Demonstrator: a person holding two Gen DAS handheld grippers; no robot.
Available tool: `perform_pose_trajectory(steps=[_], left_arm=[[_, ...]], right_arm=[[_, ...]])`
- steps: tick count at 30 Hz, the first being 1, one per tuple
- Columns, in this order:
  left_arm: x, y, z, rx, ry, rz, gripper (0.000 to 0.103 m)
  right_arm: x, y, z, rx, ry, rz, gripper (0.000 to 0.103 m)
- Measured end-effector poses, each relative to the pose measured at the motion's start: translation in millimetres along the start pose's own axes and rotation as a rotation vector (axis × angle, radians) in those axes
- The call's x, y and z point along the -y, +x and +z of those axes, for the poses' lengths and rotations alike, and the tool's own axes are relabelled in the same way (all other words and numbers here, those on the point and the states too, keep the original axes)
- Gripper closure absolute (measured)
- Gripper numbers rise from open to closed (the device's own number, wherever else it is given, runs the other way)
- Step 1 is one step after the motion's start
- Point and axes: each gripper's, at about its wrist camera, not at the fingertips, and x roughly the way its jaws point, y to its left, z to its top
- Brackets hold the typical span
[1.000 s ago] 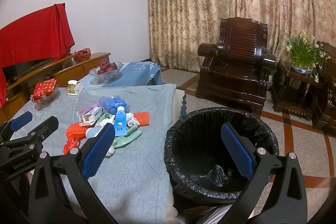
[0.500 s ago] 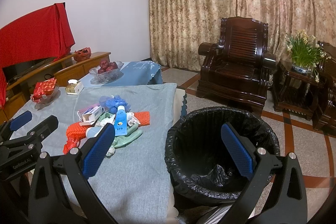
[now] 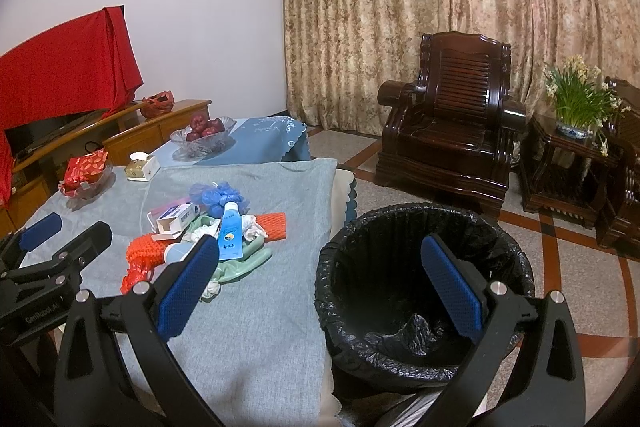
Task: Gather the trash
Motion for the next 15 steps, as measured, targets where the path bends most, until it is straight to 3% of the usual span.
perform_pose_trajectory(steps=[15], left_arm=[[-4,2,-3,-0.001,-0.007,0.007,0.006]], right_arm=[[-16,4,-1,-0.004,-0.007,0.010,0.005]])
